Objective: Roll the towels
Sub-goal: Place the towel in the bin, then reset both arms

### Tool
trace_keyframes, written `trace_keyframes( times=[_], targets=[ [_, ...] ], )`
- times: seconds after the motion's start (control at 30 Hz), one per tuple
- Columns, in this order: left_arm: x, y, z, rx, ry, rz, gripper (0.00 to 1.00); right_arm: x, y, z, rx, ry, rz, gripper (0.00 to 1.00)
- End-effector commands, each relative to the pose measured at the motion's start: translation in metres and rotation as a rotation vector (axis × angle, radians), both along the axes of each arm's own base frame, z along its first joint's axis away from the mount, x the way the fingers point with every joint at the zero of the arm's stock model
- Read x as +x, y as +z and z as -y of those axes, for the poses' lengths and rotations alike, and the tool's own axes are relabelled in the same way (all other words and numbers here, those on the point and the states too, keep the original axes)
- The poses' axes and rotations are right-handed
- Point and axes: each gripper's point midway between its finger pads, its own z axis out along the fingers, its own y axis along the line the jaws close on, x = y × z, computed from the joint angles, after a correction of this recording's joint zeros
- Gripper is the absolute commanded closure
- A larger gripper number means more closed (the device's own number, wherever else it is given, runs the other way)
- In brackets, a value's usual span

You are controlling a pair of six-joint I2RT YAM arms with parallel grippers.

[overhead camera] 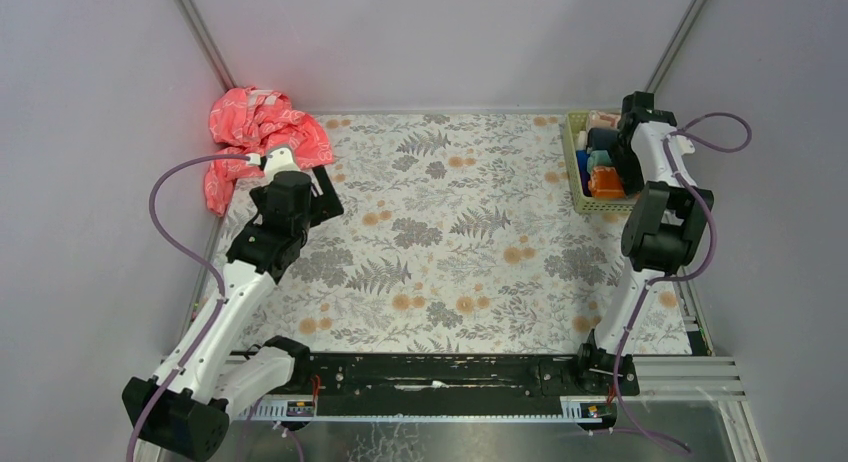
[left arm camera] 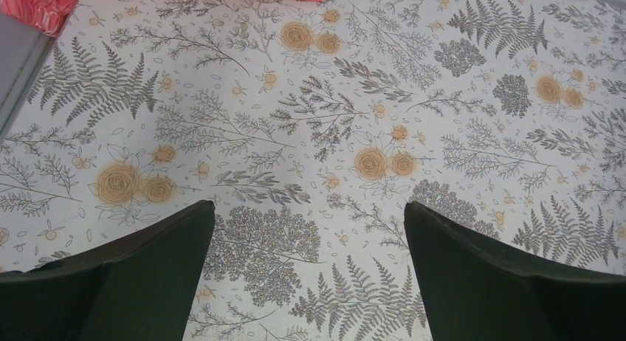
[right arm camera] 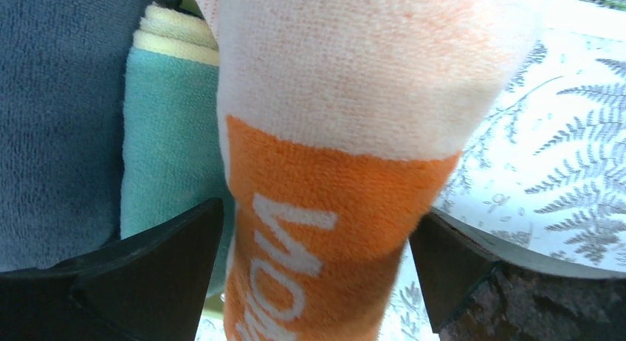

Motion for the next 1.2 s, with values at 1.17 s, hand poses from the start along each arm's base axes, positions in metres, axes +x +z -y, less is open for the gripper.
trace_keyframes(
  times=[1.17],
  targets=[
    [-0.064, 0.078, -0.008, -0.19, -0.036, 0.363, 0.0, -0.22, 0.216, -0.087, -0.793, 0.758, 0.855, 0.01]
  ],
)
